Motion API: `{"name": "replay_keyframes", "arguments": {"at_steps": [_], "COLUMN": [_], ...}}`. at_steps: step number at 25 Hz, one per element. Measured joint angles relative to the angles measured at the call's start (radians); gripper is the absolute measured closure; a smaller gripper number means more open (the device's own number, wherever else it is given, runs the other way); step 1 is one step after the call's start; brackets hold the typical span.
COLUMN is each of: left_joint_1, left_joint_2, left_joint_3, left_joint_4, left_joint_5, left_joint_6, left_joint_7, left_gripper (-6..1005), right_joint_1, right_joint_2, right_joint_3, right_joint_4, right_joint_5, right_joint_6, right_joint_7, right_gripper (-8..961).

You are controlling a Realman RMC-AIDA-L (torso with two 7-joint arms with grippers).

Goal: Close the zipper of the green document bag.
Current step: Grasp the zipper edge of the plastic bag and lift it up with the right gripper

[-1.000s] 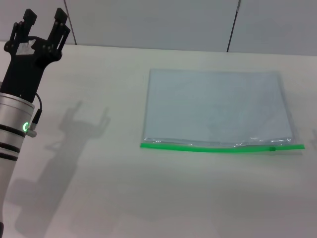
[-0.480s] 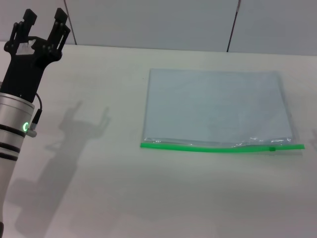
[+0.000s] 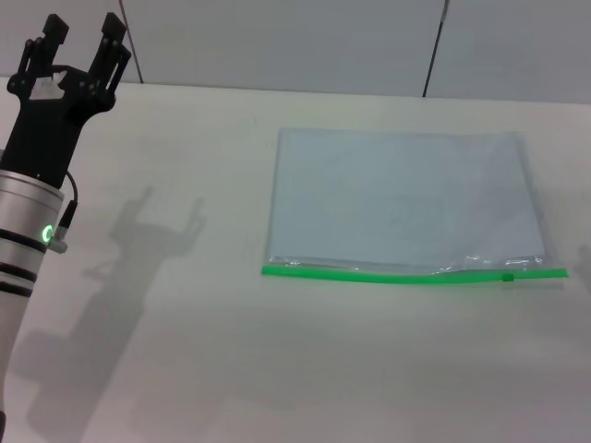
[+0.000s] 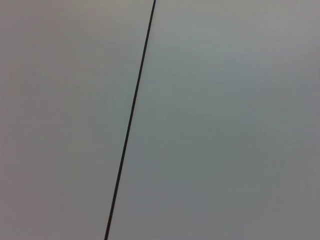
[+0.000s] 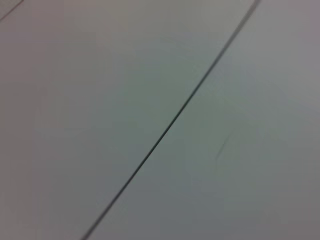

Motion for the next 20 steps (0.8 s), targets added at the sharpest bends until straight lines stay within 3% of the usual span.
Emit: {"name": "replay_keyframes", "arguments": {"at_steps": [9, 20], "left_joint_1": [0.004, 0.011], "left_joint_2": [0.0, 0.002], "left_joint_3": [-0.004, -0.009], "left_joint_4": [0.001, 0.002], "left_joint_5": [-0.004, -0.009], "left_joint_6": [0.0, 0.001], "left_joint_7": [0.0, 0.0], "left_gripper": [231, 231], "right_joint_1": [-0.051, -0.064], "right_joint_2": [0.008, 0.01], "right_joint_3": [-0.004, -0.006], "right_joint_4": [-0.007, -0.007], "right_joint_5": [0.008, 0.011], "right_joint_6": [0.192, 0.344], "right_joint_7": [-0.37, -0.565], "right_gripper": [80, 80]}}
